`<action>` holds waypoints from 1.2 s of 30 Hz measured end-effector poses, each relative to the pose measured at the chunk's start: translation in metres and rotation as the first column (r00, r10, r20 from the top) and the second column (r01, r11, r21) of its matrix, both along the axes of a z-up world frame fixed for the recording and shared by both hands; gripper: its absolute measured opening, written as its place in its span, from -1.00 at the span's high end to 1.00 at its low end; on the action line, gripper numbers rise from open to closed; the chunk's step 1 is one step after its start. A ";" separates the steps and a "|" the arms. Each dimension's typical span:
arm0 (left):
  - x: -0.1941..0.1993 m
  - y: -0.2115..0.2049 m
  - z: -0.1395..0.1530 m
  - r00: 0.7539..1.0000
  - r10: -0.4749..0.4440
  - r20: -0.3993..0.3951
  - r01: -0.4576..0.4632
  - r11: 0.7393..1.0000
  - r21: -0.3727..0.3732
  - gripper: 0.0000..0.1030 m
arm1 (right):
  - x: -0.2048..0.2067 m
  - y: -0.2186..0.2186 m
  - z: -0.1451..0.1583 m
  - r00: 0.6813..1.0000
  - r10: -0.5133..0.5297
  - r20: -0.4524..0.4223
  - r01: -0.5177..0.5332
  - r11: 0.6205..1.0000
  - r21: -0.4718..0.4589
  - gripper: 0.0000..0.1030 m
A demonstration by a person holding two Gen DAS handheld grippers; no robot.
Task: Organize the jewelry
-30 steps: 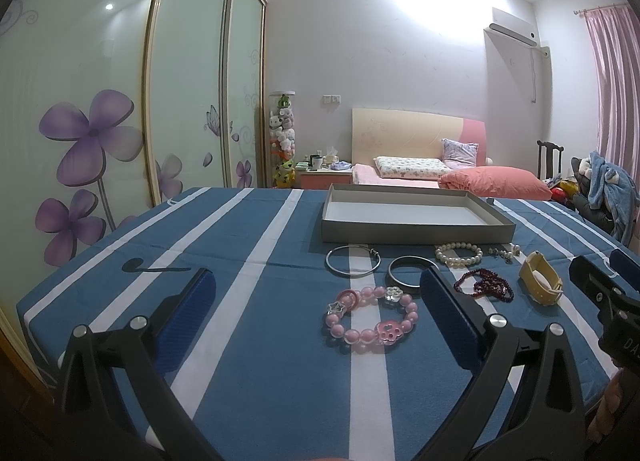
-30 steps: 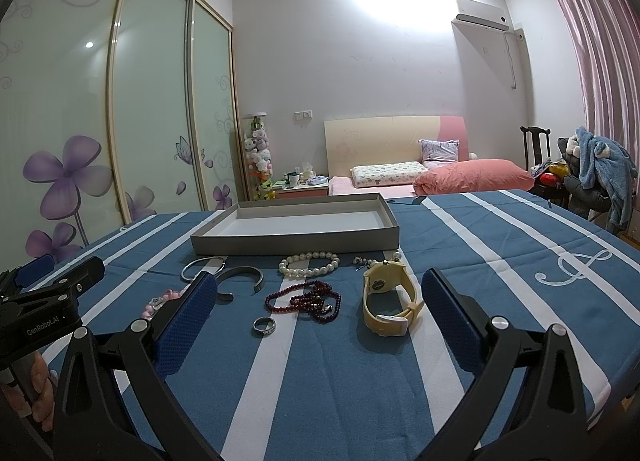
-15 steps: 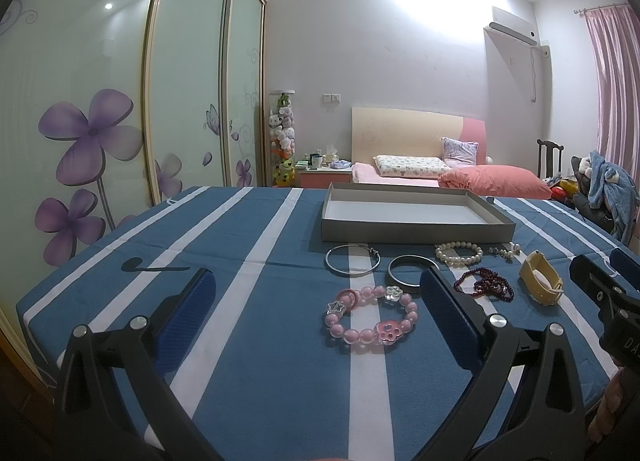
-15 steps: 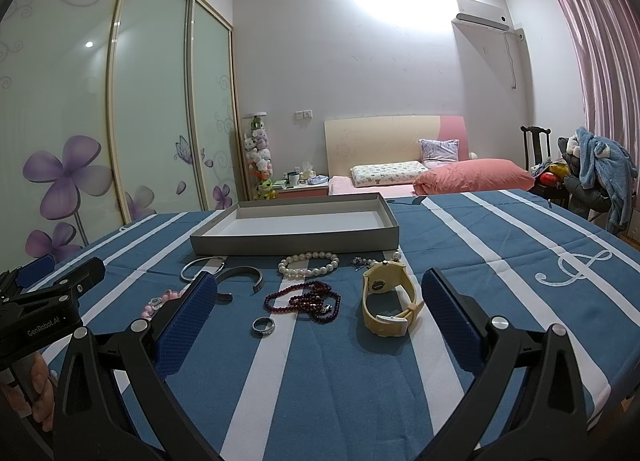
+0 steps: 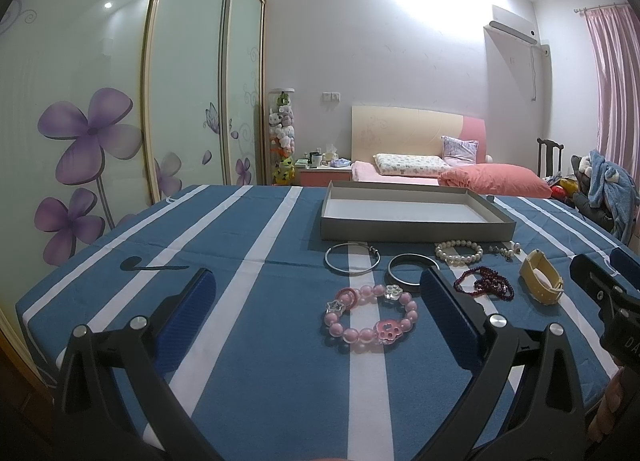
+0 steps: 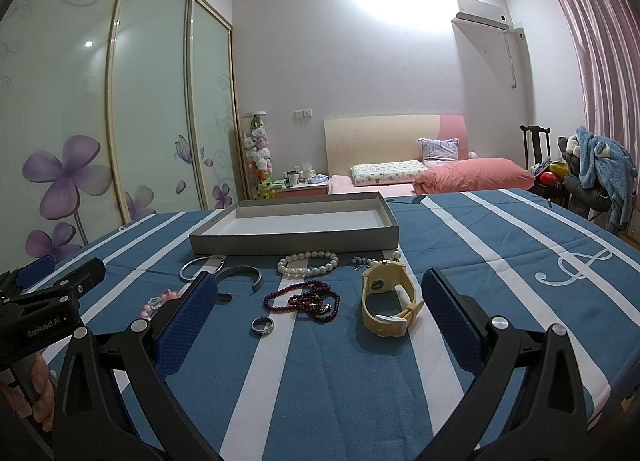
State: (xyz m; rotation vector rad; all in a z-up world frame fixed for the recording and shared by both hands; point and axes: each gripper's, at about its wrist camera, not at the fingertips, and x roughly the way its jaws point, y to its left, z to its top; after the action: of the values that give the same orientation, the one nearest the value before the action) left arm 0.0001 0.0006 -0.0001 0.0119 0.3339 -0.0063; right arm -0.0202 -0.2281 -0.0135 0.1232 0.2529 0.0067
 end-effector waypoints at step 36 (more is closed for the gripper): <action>0.046 0.005 -0.018 0.987 -0.045 -0.155 0.046 0.999 0.002 -0.92 | 0.064 -0.043 -0.011 0.949 -0.054 -0.311 0.076 0.995 0.058 -0.62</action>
State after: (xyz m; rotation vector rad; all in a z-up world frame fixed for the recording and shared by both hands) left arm 0.0462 0.0057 -0.0182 0.0245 0.4890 -0.0518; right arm 0.0440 -0.2709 -0.0240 0.2024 0.5623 -0.0699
